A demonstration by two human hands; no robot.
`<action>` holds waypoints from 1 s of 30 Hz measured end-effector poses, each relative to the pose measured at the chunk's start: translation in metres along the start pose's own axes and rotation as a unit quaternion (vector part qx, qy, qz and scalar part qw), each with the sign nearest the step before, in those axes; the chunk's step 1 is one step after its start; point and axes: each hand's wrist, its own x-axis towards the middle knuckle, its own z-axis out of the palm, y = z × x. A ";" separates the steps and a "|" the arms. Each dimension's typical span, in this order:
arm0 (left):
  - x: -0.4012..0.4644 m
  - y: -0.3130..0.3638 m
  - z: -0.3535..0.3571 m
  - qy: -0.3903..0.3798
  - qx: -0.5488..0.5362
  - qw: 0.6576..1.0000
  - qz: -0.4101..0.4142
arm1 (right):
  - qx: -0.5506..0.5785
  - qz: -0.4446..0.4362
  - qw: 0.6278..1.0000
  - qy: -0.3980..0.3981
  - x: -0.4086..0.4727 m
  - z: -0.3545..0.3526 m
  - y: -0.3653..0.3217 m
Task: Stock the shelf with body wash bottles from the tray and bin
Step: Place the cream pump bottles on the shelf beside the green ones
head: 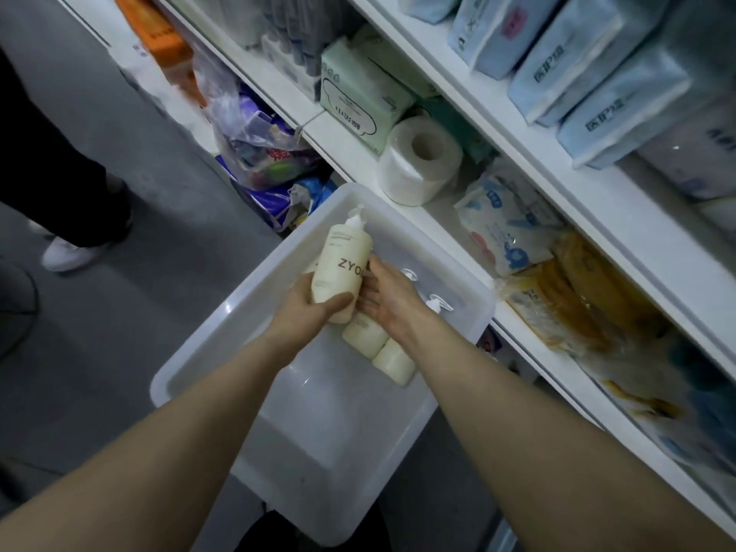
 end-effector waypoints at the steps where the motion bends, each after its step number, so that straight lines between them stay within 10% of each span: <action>1: -0.010 0.001 0.000 -0.033 -0.044 0.998 -0.021 | 0.008 0.007 1.000 0.001 -0.008 0.000 -0.001; 30: -0.264 0.162 -0.005 -0.245 0.190 0.936 0.164 | -0.045 -0.194 0.978 0.052 -0.338 0.005 -0.066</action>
